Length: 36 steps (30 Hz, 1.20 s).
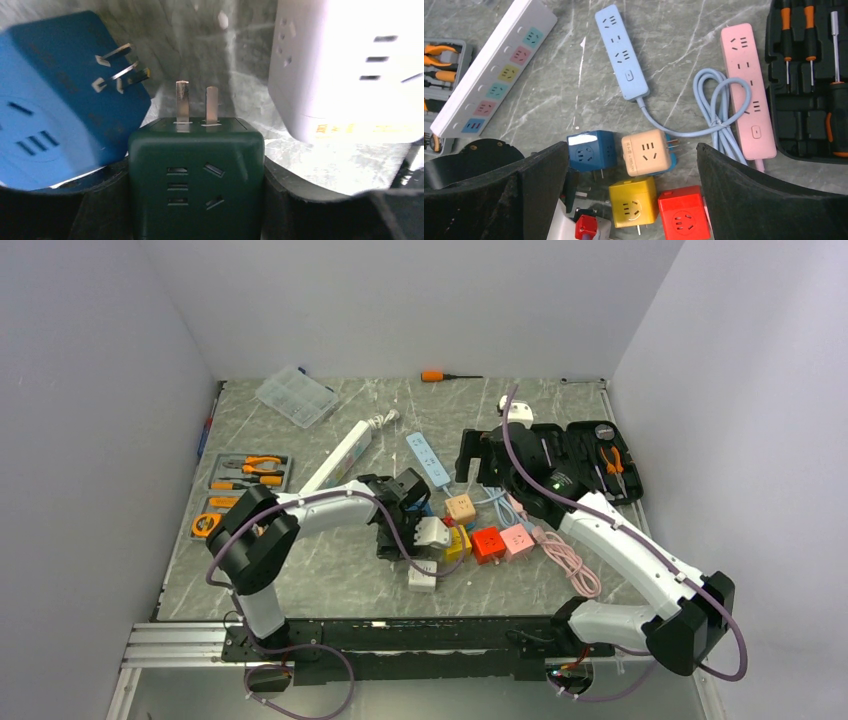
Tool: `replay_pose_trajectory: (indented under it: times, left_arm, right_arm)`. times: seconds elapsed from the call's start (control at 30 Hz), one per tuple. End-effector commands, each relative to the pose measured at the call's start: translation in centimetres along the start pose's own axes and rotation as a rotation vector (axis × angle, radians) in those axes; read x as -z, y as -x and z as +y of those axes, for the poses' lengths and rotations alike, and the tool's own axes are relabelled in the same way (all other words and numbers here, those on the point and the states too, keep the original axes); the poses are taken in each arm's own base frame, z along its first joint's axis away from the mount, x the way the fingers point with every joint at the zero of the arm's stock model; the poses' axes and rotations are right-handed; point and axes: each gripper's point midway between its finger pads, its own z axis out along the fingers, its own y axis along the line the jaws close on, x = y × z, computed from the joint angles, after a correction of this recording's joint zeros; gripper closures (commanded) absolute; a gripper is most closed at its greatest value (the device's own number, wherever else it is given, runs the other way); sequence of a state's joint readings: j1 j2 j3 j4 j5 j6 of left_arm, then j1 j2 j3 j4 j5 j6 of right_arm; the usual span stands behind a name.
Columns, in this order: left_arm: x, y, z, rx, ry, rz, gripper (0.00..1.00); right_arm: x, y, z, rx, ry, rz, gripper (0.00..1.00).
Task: Pull the plug off the socket
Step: Place the plug at the center of the board, then move the socket to the center of the board.
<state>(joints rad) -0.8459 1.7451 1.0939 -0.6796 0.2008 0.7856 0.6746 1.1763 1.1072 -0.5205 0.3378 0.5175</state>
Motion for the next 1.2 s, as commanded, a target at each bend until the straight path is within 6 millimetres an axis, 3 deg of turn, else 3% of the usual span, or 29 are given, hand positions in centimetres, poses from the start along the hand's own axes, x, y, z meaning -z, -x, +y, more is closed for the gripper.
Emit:
replay_pose_trajectory:
  times: [0.0, 0.07, 0.1, 0.3, 0.4, 0.5, 0.63, 0.77, 0.93, 1.03, 1.17]
  left_arm:
    - [2.2, 4.7, -0.7, 0.02, -0.095, -0.147, 0.36]
    - [3.2, 5.0, -1.8, 0.011, -0.168, -0.14, 0.05]
    - [3.7, 4.9, -2.0, 0.019, -0.184, -0.144, 0.01]
    - [7.3, 5.1, -4.7, 0.009, -0.288, -0.191, 0.01]
    - [10.6, 5.6, -4.8, 0.011, -0.311, -0.227, 0.01]
    - [14.9, 6.9, -2.6, 0.101, -0.315, -0.358, 0.01]
    - [19.3, 6.8, 2.3, 0.243, -0.225, -0.464, 0.01]
    - [19.8, 4.8, 6.3, 0.411, -0.067, -0.406, 0.01]
    - [20.7, 2.4, 9.8, 0.544, 0.117, -0.419, 0.0]
    - [21.4, -0.6, 12.4, 0.618, 0.274, -0.391, 0.01]
    - [21.5, -6.4, 15.2, 0.751, 0.427, -0.284, 0.01]
  right_arm:
    - [0.3, 1.0, -0.9, -0.029, -0.025, -0.029, 0.0]
    - [0.3, 1.0, -1.0, -0.032, -0.026, -0.025, 0.0]
    - [0.4, 1.1, -1.0, -0.032, -0.021, -0.027, 0.0]
    - [0.1, 1.1, -0.9, -0.028, -0.013, -0.019, 0.0]
    - [0.0, 1.2, -1.1, -0.02, -0.023, -0.018, 0.0]
    - [0.0, 1.4, -1.4, -0.017, -0.032, -0.022, 0.0]
    - [0.0, 1.3, -1.6, -0.016, -0.04, -0.016, 0.0]
    - [-0.2, 0.6, -2.0, -0.02, -0.054, 0.005, 0.0]
    - [-0.4, -0.5, -2.4, -0.022, -0.062, 0.03, 0.0]
    - [-0.4, -1.0, -2.7, -0.019, -0.068, 0.045, 0.0]
    - [-0.3, -1.6, -2.9, -0.02, -0.069, 0.052, 0.0]
